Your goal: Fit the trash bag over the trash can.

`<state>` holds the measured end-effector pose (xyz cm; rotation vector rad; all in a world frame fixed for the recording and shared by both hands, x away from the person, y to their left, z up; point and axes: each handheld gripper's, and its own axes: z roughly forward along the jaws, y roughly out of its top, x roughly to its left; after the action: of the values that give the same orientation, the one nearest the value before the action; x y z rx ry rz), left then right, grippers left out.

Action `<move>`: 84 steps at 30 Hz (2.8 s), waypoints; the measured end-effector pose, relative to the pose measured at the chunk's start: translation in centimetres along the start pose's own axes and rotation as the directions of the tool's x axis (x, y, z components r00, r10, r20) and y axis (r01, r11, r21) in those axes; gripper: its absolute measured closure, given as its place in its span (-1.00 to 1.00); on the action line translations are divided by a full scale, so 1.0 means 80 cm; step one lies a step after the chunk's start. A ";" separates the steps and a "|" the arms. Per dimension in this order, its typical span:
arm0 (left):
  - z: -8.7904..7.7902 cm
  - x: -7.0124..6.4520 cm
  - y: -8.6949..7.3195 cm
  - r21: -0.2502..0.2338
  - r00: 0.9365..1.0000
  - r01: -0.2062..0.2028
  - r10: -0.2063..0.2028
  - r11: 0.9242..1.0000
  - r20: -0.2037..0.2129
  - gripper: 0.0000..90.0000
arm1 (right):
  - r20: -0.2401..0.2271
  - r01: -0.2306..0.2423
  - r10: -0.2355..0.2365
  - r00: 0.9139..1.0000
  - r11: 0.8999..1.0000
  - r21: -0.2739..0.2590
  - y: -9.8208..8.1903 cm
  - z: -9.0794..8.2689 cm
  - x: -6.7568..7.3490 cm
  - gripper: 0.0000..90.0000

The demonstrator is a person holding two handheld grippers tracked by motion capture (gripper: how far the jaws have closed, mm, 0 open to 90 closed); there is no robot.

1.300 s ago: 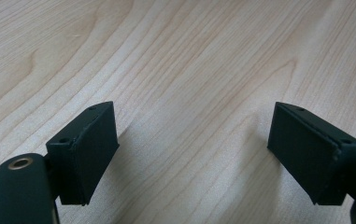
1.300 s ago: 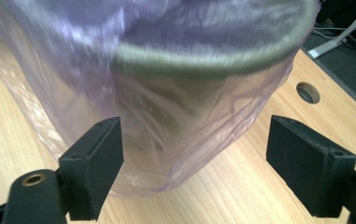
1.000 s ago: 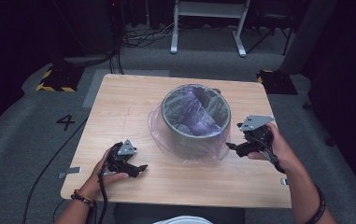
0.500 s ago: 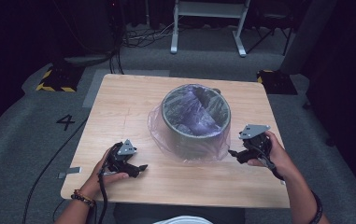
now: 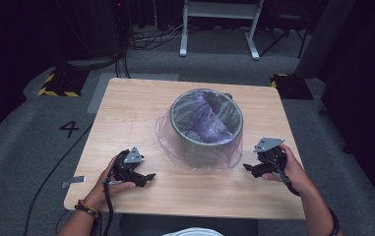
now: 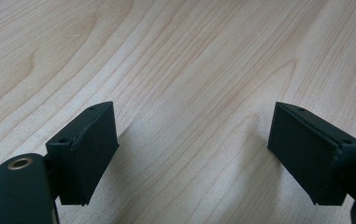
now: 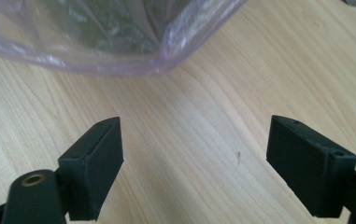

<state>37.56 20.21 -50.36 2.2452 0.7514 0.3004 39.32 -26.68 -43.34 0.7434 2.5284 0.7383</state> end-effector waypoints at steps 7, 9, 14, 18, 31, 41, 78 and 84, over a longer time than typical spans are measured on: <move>0.000 0.000 0.000 0.000 1.000 0.000 0.000 1.000 0.000 -0.65 | -0.007 -0.019 0.019 1.000 1.000 0.011 -0.018 0.003 0.000 -0.58; 0.000 0.000 0.000 0.000 1.000 0.000 0.000 1.000 0.000 -0.65 | -0.010 -0.025 0.025 1.000 1.000 0.012 -0.023 0.004 0.000 -0.58; 0.000 0.000 0.000 0.000 1.000 0.000 0.000 1.000 0.000 -0.65 | -0.019 -0.044 0.044 0.999 0.999 0.018 -0.035 0.007 0.001 -0.58; 0.000 0.000 0.000 0.000 1.000 0.000 0.000 1.000 0.000 -0.65 | -0.027 -0.069 0.070 0.997 0.998 0.011 -0.046 0.010 0.002 -0.57; 0.000 0.000 0.000 0.000 1.000 0.000 0.000 1.000 0.000 -0.65 | -0.032 -0.116 0.115 0.993 0.993 -0.004 -0.076 0.013 0.003 -0.57; 0.000 0.000 0.000 0.000 1.000 0.000 0.000 1.000 0.000 -0.65 | -0.024 -0.158 0.157 0.987 0.987 -0.032 -0.095 0.011 0.004 -0.57; 0.001 0.001 0.001 0.001 1.000 -0.005 0.005 1.000 0.002 -0.67 | 0.017 -0.368 0.375 0.927 0.917 -0.157 -0.174 -0.015 -0.015 -0.63; 0.000 0.000 0.001 0.002 1.000 -0.005 0.005 1.000 -0.007 -0.66 | 0.018 -0.371 0.379 0.925 0.915 -0.158 -0.174 -0.014 -0.014 -0.63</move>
<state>37.58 20.15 -50.35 2.2495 0.7507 0.3093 34.42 -37.80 -50.34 1.1952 2.2774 1.0106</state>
